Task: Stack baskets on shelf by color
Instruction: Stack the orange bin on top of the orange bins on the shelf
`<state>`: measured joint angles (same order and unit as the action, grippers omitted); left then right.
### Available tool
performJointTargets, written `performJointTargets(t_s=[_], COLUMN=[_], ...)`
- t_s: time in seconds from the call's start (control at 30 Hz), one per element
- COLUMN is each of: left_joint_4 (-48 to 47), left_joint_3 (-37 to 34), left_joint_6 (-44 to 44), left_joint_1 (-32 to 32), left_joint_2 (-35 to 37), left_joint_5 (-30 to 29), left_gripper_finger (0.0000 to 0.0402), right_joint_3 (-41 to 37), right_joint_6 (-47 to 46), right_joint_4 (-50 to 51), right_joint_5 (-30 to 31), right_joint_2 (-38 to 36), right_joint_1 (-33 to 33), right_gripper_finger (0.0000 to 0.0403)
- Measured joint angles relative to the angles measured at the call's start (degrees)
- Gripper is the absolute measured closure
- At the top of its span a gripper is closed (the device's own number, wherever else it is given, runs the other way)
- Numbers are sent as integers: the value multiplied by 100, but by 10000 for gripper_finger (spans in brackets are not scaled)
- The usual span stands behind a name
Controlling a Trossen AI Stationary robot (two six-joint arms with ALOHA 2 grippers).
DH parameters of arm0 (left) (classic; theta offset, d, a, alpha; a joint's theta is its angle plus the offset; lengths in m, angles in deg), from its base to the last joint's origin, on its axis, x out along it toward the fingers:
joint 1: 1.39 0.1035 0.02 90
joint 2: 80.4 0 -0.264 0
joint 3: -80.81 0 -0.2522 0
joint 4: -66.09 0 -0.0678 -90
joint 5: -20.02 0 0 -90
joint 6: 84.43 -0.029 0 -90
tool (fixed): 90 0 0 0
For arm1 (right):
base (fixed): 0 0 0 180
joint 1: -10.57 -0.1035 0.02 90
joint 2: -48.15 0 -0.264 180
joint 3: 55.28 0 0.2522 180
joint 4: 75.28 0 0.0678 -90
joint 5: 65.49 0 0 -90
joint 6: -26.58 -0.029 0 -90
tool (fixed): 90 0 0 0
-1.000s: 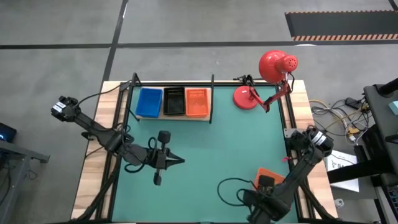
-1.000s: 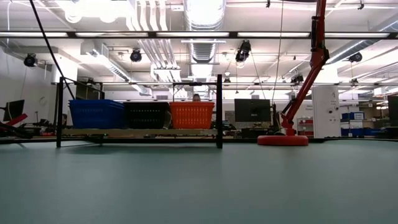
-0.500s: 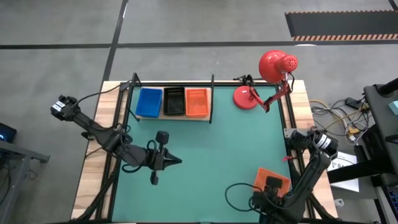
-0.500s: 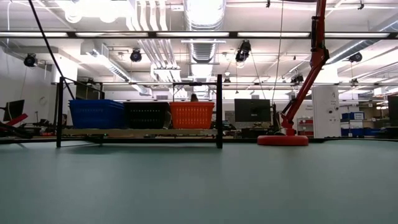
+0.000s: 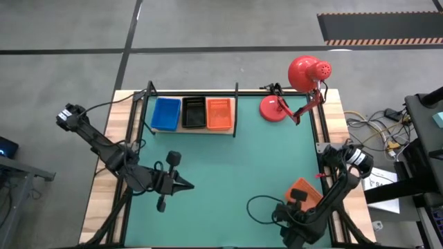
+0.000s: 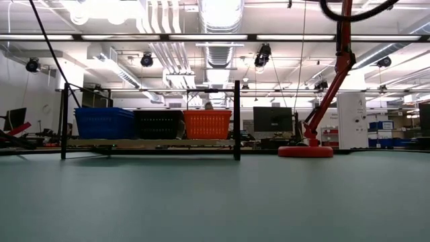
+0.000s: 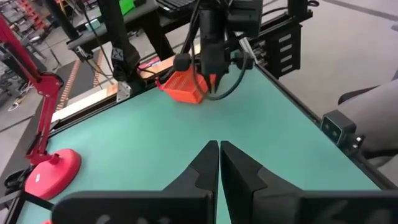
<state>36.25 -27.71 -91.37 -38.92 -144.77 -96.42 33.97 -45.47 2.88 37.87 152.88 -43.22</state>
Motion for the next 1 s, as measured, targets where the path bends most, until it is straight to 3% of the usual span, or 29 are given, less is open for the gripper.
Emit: performJointTargets(t_s=[0.1,0.5,0.77,1.0], left_joint_4=[-3,4,4,8], left_joint_3=[0,0,0,0], left_joint_6=[11,-249,-281,-329], left_joint_1=[-8,-8,-8,-6], left_joint_2=[48,111,111,89], left_joint_5=[0,-112,-140,-151], left_gripper_finger=[402,402,402,402], right_joint_3=[-13,964,1285,1166], right_joint_6=[231,978,1302,2170], right_joint_4=[-22,788,1839,1843], right_joint_5=[-41,-286,-1496,-1639], right_joint_2=[-21,-48,-68,-61], right_joint_1=[79,81,-223,-914], right_gripper_finger=[388,389,308,231])
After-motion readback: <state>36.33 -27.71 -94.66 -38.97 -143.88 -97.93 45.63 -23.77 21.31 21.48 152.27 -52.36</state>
